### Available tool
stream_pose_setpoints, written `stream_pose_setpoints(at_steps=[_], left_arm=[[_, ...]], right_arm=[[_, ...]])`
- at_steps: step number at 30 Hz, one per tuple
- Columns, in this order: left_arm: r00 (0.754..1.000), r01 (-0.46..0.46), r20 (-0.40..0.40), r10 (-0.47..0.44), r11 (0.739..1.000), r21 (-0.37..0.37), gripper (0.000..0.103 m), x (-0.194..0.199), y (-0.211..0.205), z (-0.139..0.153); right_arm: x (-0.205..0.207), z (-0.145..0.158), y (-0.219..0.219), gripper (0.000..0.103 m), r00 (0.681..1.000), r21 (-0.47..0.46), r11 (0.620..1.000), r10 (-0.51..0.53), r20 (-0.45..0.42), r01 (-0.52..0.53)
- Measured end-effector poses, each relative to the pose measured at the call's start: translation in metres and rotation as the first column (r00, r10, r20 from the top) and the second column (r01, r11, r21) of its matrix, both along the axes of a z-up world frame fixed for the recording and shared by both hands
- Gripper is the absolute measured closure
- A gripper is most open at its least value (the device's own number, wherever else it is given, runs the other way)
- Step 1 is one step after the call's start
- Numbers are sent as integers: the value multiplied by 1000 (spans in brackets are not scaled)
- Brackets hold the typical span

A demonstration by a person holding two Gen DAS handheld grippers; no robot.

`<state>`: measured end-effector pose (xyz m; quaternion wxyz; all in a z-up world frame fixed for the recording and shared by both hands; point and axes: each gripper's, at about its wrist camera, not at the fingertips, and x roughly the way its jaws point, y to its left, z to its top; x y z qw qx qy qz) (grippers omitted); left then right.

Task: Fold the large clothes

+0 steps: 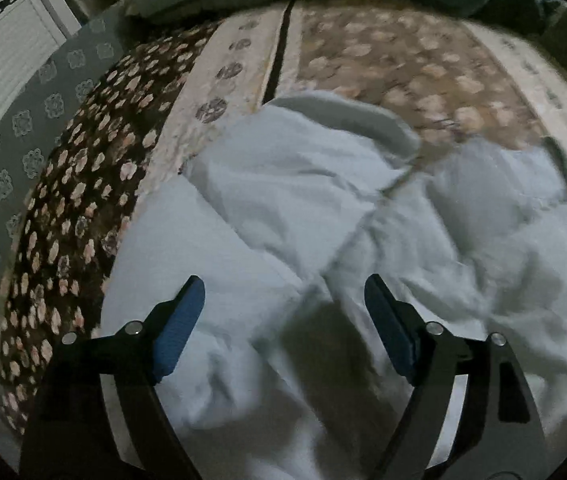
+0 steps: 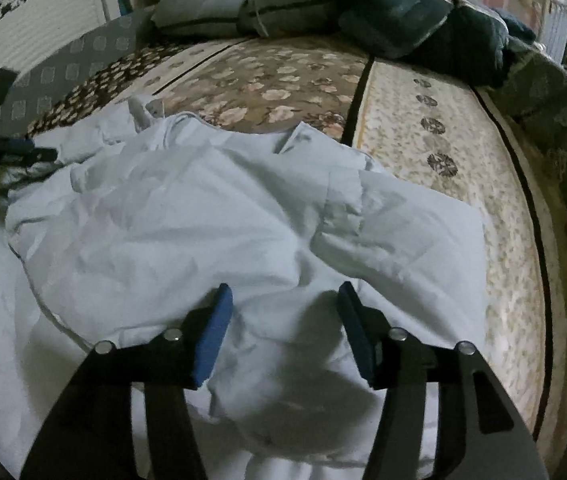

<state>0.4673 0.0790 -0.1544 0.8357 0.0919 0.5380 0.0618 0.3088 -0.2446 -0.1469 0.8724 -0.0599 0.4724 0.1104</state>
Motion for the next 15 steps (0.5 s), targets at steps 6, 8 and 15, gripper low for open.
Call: stream_pose_setpoints(at_steps=[6,8,15], left_arm=[[996,74,-55,-70,994,86,13,39,-12,-38],[995,75,-76,-68,992,100,9,52,-12,-50],[996,12,-94,-10,1000,18,51,76,15,-54]], right_arm=[[5,-10,1,42,1000,-9,1000,18,-1,-18],[5,-12,1,41,1000,-12,1000,26,2,-26],[9,-20,-5,37,999,21,999,40,9,-40]])
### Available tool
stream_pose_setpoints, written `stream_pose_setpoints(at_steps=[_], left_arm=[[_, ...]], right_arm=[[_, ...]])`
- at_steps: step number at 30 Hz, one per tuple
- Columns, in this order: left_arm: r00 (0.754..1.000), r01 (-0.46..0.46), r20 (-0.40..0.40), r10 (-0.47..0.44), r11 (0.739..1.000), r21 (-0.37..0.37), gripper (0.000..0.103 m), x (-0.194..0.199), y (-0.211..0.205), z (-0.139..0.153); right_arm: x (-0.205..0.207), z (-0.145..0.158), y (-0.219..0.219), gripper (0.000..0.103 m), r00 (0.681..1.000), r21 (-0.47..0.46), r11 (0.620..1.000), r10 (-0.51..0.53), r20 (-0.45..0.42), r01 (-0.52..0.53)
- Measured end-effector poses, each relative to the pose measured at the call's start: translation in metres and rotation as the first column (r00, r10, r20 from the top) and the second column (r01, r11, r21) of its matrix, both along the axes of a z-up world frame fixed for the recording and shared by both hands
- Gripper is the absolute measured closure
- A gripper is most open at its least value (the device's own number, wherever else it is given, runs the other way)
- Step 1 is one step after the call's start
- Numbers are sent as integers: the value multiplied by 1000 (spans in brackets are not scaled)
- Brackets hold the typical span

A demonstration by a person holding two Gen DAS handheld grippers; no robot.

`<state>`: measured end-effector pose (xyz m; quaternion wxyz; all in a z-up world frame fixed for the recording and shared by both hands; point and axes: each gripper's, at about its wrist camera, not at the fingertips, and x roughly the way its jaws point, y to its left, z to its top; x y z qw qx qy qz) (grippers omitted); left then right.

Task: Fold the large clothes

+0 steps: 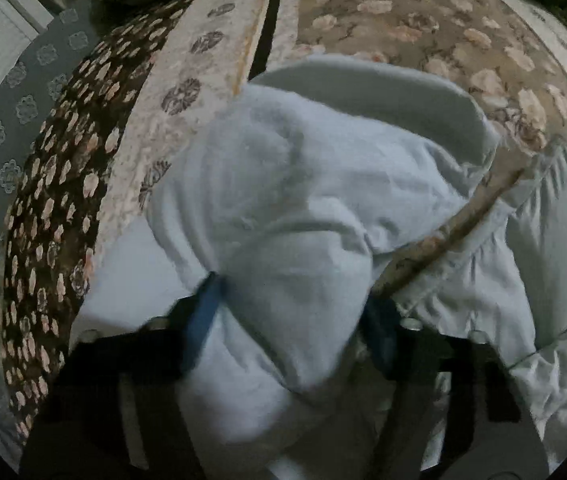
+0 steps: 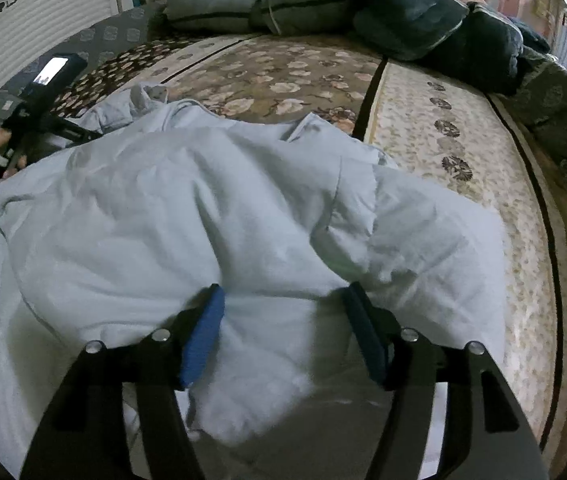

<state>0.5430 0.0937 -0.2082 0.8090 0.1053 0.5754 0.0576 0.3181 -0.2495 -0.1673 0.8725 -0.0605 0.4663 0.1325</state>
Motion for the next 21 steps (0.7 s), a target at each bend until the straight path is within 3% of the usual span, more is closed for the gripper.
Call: stream_pose_setpoints(at_steps=[2,5,12,16,21], left_arm=[[1000,-10,16,11,1000,-25,74,-2,2,6],[998,-37,50,42,995,-96,86,-12,5,24],[986,21,160,36,941,-339,88,-54,3,90],[975,112,222,-26,916,-386,88,-92,-21,124],[958,239,240,-159,904,-355,88,-153,-74,116]], right_arm=[[2,-1,-2,37,1000,21,1000,-11,-8,12],[-1,2,2,37,1000,0,1000,-13,0,13],[-19,16,0,37,999,-50,999,10,38,-8],[-29,26,-17,36,999,-49,998,-30,42,32],[-39,39,-50,36,986,-54,985,-159,43,161]])
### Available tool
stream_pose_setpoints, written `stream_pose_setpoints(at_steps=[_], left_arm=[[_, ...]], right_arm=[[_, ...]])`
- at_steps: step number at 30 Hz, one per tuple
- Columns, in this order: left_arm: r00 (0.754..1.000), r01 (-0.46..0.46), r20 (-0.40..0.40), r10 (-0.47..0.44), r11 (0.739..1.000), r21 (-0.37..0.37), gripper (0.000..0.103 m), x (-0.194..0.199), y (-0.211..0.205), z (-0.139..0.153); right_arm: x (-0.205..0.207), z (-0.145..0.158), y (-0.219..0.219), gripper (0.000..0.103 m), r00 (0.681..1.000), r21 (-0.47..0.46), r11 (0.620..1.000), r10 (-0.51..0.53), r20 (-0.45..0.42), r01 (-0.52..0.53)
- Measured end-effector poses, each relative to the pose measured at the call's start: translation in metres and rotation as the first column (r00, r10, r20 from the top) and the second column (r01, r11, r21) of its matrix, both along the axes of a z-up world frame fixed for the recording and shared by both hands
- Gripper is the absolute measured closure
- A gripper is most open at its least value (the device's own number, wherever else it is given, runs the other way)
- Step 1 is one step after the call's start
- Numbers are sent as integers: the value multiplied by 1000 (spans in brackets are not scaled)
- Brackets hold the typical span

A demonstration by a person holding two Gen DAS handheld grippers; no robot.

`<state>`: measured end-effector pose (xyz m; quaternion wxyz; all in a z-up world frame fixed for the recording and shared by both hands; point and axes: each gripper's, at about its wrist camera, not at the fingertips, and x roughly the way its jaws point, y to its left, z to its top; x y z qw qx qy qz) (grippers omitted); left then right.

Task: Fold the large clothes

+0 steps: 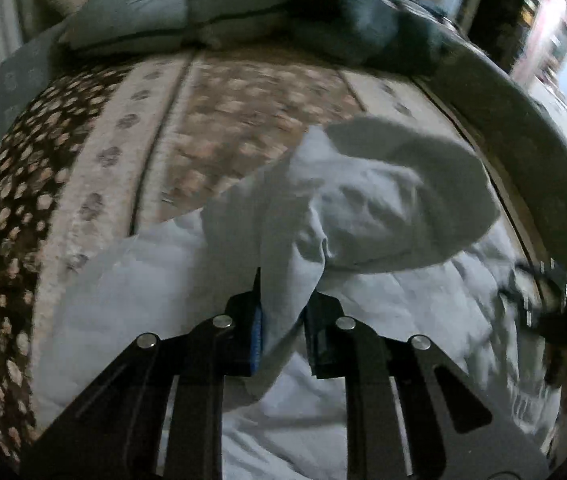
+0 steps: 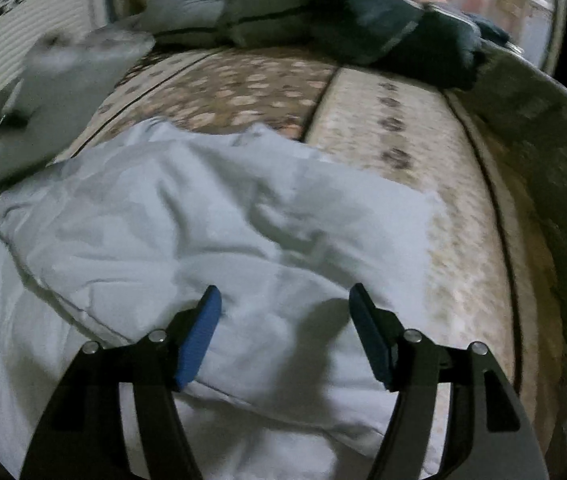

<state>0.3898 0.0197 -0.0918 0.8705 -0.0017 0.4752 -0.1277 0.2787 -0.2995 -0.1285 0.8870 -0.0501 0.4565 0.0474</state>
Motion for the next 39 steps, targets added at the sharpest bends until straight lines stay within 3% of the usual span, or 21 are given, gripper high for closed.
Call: stream_pose_setpoints(at_steps=[4,6,9,12,14,16,19,23,27,29,34,39], left_arm=[[999,40,5,-40,998,56,87,-28,-40,-16],[998,54,13,-55,998,37,86,-38,-49,-15],[998,61,23,-64,994,93,79,-39,-58,-26],[998,55,-7,-54,993,102,57,-25,-49,-42],[999,52,-11,-51,990,133,31,-29,-48,-43],[999,48,-1,-48,989,139,24,-34,-49,-36],[999,2,32,-7,986,169,9,-49,-38,-21],[996,-61,67,50,983,171,4,-61,-11,0],[981,-171,121,149,965,198,3,-76,41,13],[971,-223,129,202,959,176,3,-79,71,17],[953,-295,119,278,941,168,3,-69,118,13],[948,-313,136,289,924,221,3,-64,132,-2]], right_arm=[[-12,11,-11,36,1000,-3,1000,-29,7,29],[-18,17,-12,36,1000,-15,1000,-24,10,24],[-22,14,-9,36,1000,-24,999,-22,-20,22],[-27,12,-1,36,999,-35,999,-9,-40,8],[-32,11,6,35,999,-43,999,9,-52,-11],[-36,12,14,29,998,-61,998,22,-57,-26],[-39,13,23,28,997,-67,997,29,-75,-34],[-40,18,39,28,995,-77,996,35,-89,-42],[-40,34,58,27,995,-67,996,51,-80,-56],[-37,43,69,27,996,-63,996,58,-63,-62],[-21,72,105,27,996,-18,996,91,8,-90],[5,69,141,29,986,1,987,163,-36,-163]])
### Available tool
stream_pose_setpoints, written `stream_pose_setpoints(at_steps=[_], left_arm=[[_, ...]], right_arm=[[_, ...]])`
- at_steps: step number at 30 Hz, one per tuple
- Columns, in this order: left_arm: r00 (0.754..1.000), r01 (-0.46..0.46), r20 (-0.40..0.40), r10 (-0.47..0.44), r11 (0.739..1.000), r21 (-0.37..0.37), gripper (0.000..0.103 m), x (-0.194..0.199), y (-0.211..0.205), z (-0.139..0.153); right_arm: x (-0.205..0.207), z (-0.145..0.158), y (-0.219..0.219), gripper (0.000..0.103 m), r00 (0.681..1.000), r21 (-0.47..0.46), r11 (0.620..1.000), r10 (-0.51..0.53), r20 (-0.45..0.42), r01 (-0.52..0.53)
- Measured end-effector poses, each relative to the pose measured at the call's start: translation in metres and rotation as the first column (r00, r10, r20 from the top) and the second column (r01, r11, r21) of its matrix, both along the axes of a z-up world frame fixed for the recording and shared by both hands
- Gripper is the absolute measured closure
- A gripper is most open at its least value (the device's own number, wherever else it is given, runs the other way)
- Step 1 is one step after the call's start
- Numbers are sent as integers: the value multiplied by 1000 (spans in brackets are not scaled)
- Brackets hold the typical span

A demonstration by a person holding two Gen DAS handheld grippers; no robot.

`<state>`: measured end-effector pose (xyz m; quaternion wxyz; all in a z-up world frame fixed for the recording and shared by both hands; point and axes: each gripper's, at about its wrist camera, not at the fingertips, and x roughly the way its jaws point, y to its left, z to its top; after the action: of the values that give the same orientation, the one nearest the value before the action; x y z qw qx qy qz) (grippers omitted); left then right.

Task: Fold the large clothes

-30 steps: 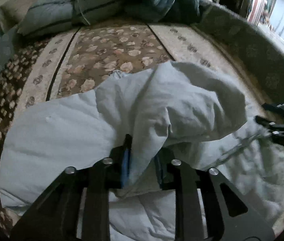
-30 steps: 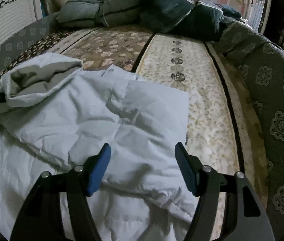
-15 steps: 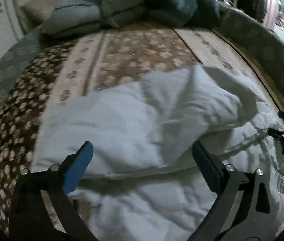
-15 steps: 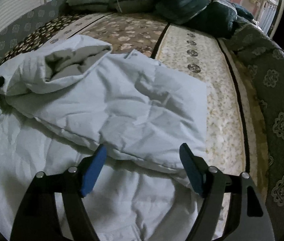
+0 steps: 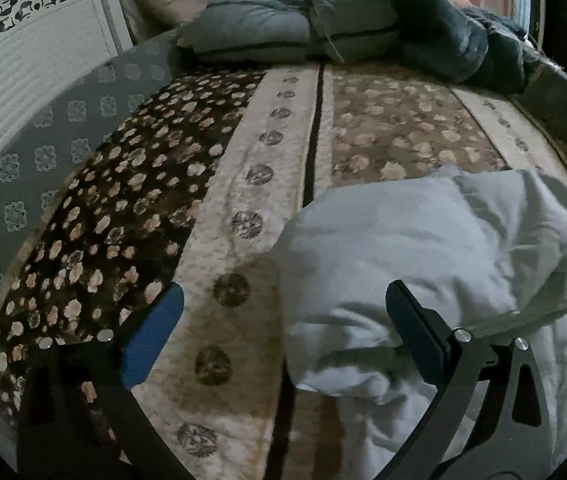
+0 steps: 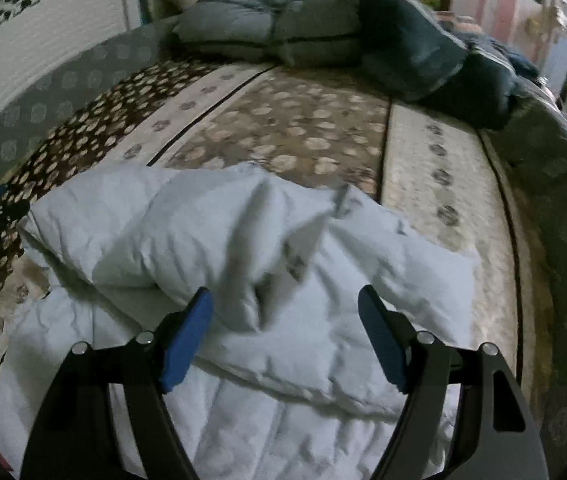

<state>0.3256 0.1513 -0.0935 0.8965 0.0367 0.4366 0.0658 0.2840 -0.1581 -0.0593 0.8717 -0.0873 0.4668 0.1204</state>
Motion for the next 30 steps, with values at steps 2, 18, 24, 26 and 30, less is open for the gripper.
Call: stream_pose_setpoints(at_steps=[2,18,24,26,30], left_arm=[[1000,-3,-17,3,1000,-15,3,1,3,-7],[998,-64,8,64,997,-36,3,-3,0,33],[999,-20,-41,17,997,-75,3,-2,-30,25],[999,4,-52,-8,998,-70,3,-2,-43,23],[996,61,-67,-64,997,-39,3,1,-74,19]], right_arm=[[9,-12,9,40,998,23,999,26,-58,-24],[17,36,-95,98,978,-34,990,-126,168,133],[-40,3,-173,98,969,-55,972,-220,115,227],[-53,-16,-186,98,967,-55,967,-244,77,248],[-62,-48,-193,98,961,-57,959,-277,8,277]])
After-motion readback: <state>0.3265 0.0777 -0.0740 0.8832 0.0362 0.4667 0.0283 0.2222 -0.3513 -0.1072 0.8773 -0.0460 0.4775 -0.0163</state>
